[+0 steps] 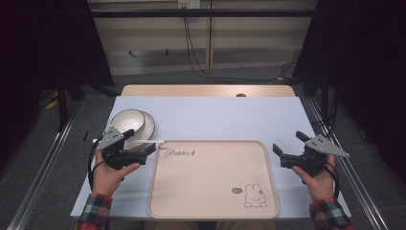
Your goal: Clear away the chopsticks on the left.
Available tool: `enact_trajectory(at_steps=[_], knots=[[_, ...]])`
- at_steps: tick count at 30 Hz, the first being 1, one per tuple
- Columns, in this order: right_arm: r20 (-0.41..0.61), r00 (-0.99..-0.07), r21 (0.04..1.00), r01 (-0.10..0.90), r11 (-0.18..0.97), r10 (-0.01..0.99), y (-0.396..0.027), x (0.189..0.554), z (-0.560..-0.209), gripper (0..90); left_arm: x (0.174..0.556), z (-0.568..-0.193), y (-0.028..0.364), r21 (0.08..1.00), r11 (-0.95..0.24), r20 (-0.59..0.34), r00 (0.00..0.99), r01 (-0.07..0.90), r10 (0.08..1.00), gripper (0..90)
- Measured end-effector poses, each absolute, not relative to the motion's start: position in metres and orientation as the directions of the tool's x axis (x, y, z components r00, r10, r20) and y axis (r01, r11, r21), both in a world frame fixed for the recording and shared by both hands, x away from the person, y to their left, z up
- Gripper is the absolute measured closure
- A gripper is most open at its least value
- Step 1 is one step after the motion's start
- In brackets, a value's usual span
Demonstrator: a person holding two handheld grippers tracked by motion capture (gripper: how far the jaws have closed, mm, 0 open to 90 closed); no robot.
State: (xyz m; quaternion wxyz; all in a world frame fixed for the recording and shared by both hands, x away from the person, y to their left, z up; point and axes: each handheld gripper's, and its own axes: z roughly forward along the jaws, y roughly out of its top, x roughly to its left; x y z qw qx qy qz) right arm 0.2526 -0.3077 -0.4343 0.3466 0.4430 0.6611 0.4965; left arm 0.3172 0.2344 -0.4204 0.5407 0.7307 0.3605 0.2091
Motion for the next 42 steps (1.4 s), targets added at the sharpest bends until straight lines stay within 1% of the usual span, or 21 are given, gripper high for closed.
enact_trajectory(at_steps=[5, 14, 18, 29, 33, 38, 39, 40, 42], knots=[[-0.021, -0.369, 0.965, 0.237, 0.116, 0.929, -0.307, 0.254, -0.434, 2.8, 0.325, -0.414, 0.231, 0.93, -0.18, -0.089, 0.672, 0.321, 0.736, 0.8], [-0.027, -0.367, 0.966, 0.231, 0.119, 0.93, -0.309, 0.254, -0.433, 3.0, 0.338, -0.41, 0.219, 0.887, -0.325, -0.017, 0.727, 0.328, 0.687, 4.5], [-0.027, -0.363, 0.966, 0.231, 0.118, 0.931, -0.31, 0.254, -0.433, 3.0, 0.342, -0.41, 0.215, 0.869, -0.371, 0.003, 0.746, 0.327, 0.666, 5.5], [-0.022, -0.366, 0.965, 0.234, 0.115, 0.93, -0.309, 0.254, -0.433, 3.0, 0.352, -0.409, 0.207, 0.827, -0.458, 0.04, 0.778, 0.327, 0.627, 7.7], [-0.028, -0.367, 0.965, 0.232, 0.121, 0.93, -0.31, 0.254, -0.433, 3.2, 0.355, -0.41, 0.205, 0.805, -0.491, 0.043, 0.792, 0.334, 0.609, 8.2], [-0.026, -0.368, 0.966, 0.231, 0.119, 0.929, -0.309, 0.254, -0.433, 3.3, 0.359, -0.412, 0.202, 0.764, -0.555, 0.076, 0.809, 0.329, 0.583, 10.3], [-0.027, -0.367, 0.966, 0.231, 0.119, 0.93, -0.309, 0.254, -0.433, 3.3, 0.359, -0.413, 0.201, 0.767, -0.546, 0.067, 0.804, 0.338, 0.591, 11.2], [-0.025, -0.366, 0.965, 0.233, 0.118, 0.93, -0.309, 0.254, -0.433, 3.3, 0.36, -0.413, 0.202, 0.754, -0.565, 0.077, 0.809, 0.335, 0.583, 11.9], [-0.028, -0.362, 0.965, 0.232, 0.119, 0.932, -0.31, 0.254, -0.433, 3.3, 0.361, -0.415, 0.201, 0.756, -0.559, 0.064, 0.813, 0.339, 0.579, 12.7]])
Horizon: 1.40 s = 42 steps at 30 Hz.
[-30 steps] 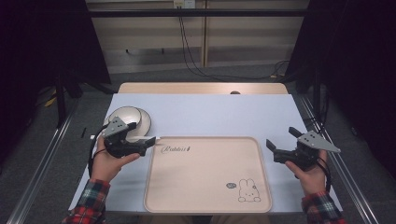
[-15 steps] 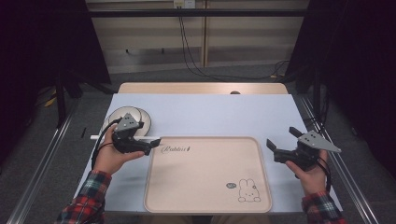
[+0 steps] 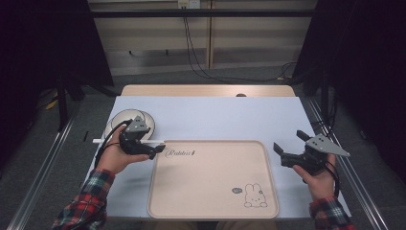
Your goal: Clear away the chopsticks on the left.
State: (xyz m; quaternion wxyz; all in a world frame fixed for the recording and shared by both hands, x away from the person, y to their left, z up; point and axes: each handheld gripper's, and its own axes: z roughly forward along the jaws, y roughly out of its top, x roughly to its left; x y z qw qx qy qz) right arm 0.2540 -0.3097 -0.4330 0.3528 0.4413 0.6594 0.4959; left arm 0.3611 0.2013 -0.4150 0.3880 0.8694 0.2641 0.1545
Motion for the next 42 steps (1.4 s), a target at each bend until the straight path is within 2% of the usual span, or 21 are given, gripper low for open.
enact_trajectory(at_steps=[9, 16, 21, 30, 37, 42], knots=[[-0.029, -0.364, 0.965, 0.233, 0.122, 0.931, -0.31, 0.254, -0.433, 3.3, 0.365, -0.416, 0.199, 0.695, -0.642, 0.109, 0.835, 0.324, 0.539, 18.1], [-0.03, -0.365, 0.965, 0.231, 0.122, 0.93, -0.31, 0.254, -0.433, 3.5, 0.368, -0.418, 0.201, 0.657, -0.691, 0.148, 0.846, 0.303, 0.512, 28.7], [-0.029, -0.365, 0.966, 0.23, 0.12, 0.931, -0.31, 0.254, -0.432, 3.6, 0.369, -0.423, 0.202, 0.622, -0.739, 0.179, 0.871, 0.261, 0.458, 35.3], [-0.032, -0.37, 0.964, 0.234, 0.127, 0.928, -0.309, 0.254, -0.432, 3.6, 0.372, -0.429, 0.204, 0.59, -0.772, 0.207, 0.879, 0.238, 0.43, 42.7], [-0.036, -0.371, 0.964, 0.231, 0.13, 0.928, -0.309, 0.254, -0.433, 3.6, 0.373, -0.431, 0.204, 0.562, -0.799, 0.248, 0.878, 0.214, 0.409, 54.9], [-0.039, -0.37, 0.963, 0.233, 0.133, 0.928, -0.309, 0.254, -0.433, 3.6, 0.373, -0.433, 0.203, 0.551, -0.807, 0.245, 0.882, 0.215, 0.402, 56.6]])
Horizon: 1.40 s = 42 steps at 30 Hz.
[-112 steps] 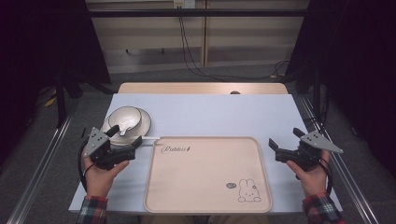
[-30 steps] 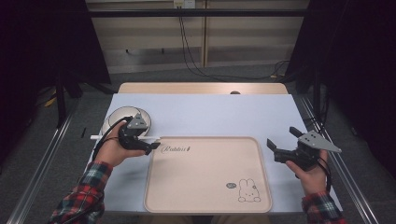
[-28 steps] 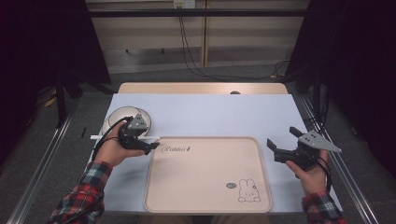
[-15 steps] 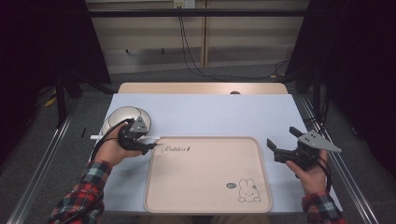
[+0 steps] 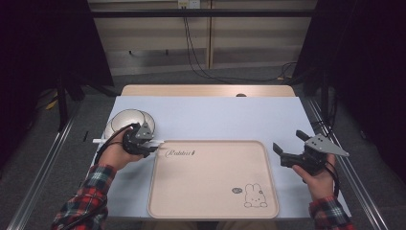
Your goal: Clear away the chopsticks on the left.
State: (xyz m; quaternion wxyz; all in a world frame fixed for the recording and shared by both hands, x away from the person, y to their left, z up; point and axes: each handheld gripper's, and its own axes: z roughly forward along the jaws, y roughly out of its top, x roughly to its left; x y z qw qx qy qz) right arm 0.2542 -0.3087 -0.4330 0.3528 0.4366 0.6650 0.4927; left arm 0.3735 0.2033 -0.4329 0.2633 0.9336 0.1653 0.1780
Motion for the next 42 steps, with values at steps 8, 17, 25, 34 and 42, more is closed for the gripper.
enact_trajectory(at_steps=[8, 17, 25, 34, 42], knots=[[-0.037, -0.37, 0.963, 0.237, 0.132, 0.928, -0.308, 0.255, -0.434, 3.6, 0.375, -0.435, 0.204, 0.534, -0.818, 0.26, 0.879, 0.213, 0.399, 59.1], [-0.046, -0.366, 0.962, 0.235, 0.141, 0.93, -0.308, 0.255, -0.434, 3.7, 0.374, -0.435, 0.204, 0.542, -0.811, 0.249, 0.879, 0.221, 0.406, 60.9], [-0.046, -0.377, 0.96, 0.24, 0.146, 0.925, -0.307, 0.255, -0.434, 3.7, 0.377, -0.438, 0.206, 0.528, -0.82, 0.249, 0.884, 0.219, 0.396, 60.7], [-0.049, -0.375, 0.959, 0.241, 0.149, 0.926, -0.307, 0.255, -0.434, 3.7, 0.376, -0.441, 0.207, 0.52, -0.823, 0.252, 0.881, 0.226, 0.401, 63.8], [-0.054, -0.369, 0.957, 0.245, 0.154, 0.928, -0.306, 0.255, -0.435, 3.8, 0.376, -0.446, 0.206, 0.491, -0.841, 0.261, 0.883, 0.226, 0.39, 70.3]])
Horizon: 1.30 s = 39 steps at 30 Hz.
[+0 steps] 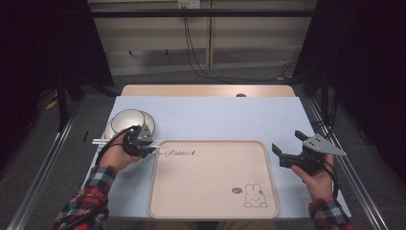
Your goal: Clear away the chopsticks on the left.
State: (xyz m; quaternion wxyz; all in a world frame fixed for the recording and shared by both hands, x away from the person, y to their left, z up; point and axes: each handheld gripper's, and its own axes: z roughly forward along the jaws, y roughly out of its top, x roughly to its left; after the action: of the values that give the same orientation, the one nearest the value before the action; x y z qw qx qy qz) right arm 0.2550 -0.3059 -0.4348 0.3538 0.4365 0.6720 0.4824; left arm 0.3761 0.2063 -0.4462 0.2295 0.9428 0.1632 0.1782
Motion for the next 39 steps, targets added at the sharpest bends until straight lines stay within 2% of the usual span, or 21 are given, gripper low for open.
enact_trajectory(at_steps=[4, 6, 8, 9, 14, 22, 27, 39], knots=[[-0.063, -0.374, 0.956, 0.242, 0.163, 0.925, -0.306, 0.255, -0.435, 3.8, 0.377, -0.445, 0.206, 0.465, -0.861, 0.297, 0.88, 0.205, 0.37, 77.9], [-0.058, -0.37, 0.956, 0.246, 0.158, 0.927, -0.306, 0.255, -0.435, 3.8, 0.377, -0.444, 0.207, 0.49, -0.838, 0.263, 0.875, 0.241, 0.406, 85.9], [-0.061, -0.371, 0.957, 0.243, 0.16, 0.927, -0.306, 0.255, -0.435, 3.9, 0.378, -0.441, 0.209, 0.528, -0.776, 0.167, 0.854, 0.344, 0.492, 86.6], [-0.063, -0.37, 0.957, 0.243, 0.162, 0.927, -0.307, 0.255, -0.435, 3.8, 0.377, -0.438, 0.21, 0.529, -0.768, 0.157, 0.848, 0.361, 0.506, 86.7], [-0.059, -0.375, 0.957, 0.242, 0.159, 0.925, -0.307, 0.255, -0.435, 3.8, 0.37, -0.411, 0.214, 0.658, -0.662, 0.124, 0.816, 0.359, 0.565, 86.8], [-0.056, -0.375, 0.958, 0.241, 0.156, 0.925, -0.308, 0.255, -0.434, 3.8, 0.363, -0.381, 0.228, 0.852, -0.358, -0.046, 0.736, 0.382, 0.675, 86.8], [-0.059, -0.374, 0.958, 0.238, 0.158, 0.926, -0.307, 0.255, -0.434, 3.7, 0.357, -0.379, 0.232, 0.902, -0.223, -0.119, 0.708, 0.371, 0.696, 86.8], [-0.063, -0.375, 0.959, 0.235, 0.161, 0.925, -0.306, 0.254, -0.434, 3.7, 0.346, -0.37, 0.241, 0.94, -0.052, -0.202, 0.673, 0.337, 0.711, 86.9]])
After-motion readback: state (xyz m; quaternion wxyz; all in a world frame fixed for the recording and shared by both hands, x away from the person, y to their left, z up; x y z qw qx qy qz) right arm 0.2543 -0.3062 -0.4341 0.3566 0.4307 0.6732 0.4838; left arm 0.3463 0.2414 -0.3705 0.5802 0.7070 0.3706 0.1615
